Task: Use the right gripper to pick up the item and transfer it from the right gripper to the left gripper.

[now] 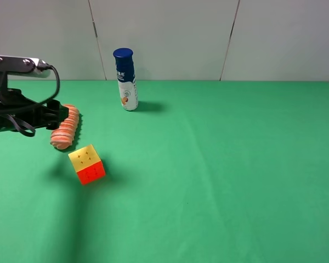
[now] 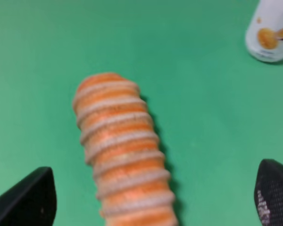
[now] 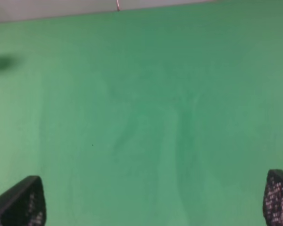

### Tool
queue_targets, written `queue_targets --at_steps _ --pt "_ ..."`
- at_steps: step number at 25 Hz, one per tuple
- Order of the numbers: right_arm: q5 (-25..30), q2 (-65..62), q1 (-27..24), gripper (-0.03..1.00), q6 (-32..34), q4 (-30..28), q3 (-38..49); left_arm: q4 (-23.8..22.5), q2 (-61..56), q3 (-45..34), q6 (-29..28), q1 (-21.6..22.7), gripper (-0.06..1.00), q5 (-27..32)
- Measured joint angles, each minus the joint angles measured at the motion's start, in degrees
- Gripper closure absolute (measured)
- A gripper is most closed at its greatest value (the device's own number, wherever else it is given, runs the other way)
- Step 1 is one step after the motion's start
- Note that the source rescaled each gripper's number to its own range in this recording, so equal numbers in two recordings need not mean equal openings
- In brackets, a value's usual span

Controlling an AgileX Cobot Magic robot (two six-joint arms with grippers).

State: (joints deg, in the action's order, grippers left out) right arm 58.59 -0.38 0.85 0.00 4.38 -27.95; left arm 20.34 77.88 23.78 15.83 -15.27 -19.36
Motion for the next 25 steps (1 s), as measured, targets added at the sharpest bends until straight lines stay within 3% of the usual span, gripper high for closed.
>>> queue_targets --at_steps 7,15,25 --pt "0.00 0.00 0.00 -0.03 0.00 0.00 0.00 1.70 -14.07 0.06 2.57 0.00 -0.05 14.72" --pt "0.00 0.00 0.00 -0.03 0.00 0.00 0.00 1.51 -30.95 0.06 2.71 0.00 -0.05 22.50" --pt "0.00 0.00 0.00 -0.03 0.00 0.00 0.00 -4.48 -40.47 4.18 1.42 0.00 -0.05 42.75"
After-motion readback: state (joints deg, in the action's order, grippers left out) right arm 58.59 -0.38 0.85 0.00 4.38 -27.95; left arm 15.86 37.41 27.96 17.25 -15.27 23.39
